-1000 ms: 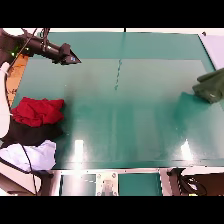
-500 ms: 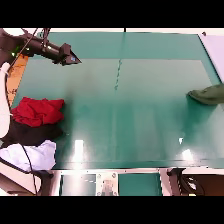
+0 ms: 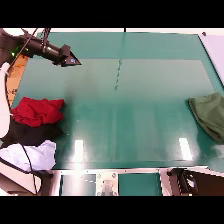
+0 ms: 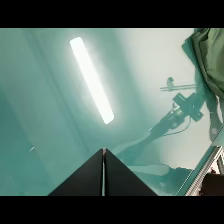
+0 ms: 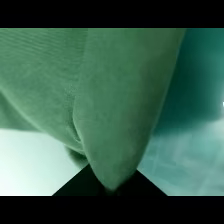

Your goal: Fold the shirts.

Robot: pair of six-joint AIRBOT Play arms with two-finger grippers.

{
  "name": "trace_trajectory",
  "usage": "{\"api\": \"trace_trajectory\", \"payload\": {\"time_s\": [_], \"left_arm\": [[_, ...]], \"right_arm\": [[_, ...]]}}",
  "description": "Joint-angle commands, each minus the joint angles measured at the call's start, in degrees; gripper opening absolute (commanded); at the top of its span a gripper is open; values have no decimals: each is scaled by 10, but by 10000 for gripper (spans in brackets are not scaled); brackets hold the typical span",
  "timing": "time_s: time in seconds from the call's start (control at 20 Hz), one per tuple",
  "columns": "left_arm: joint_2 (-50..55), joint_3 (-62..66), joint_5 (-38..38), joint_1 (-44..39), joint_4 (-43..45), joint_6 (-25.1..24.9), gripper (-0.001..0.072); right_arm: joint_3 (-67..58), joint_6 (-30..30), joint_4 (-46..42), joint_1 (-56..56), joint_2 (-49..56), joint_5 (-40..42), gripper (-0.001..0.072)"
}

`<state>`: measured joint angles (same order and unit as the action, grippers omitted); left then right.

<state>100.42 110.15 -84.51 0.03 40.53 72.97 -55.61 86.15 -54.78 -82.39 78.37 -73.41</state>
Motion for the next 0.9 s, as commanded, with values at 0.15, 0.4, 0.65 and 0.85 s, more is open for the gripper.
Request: {"api": "trace_trajectory", "payload": {"time_s": [0.15,0.4,0.65,0.85], "left_arm": [[0,0,-11,0,0,0,24],[0,0,-10,0,0,0,24],[0,8,5,0,3,6,23],[-3,49,-24,-5,51,50,22]], "right_arm": [[50,-23,-56,-39,-5,-10,566],[-54,77,-106,-37,-5,-178,132],[-210,170,-96,70,-16,-259,109],[-287,134,-72,247,-16,-180,16]]}}
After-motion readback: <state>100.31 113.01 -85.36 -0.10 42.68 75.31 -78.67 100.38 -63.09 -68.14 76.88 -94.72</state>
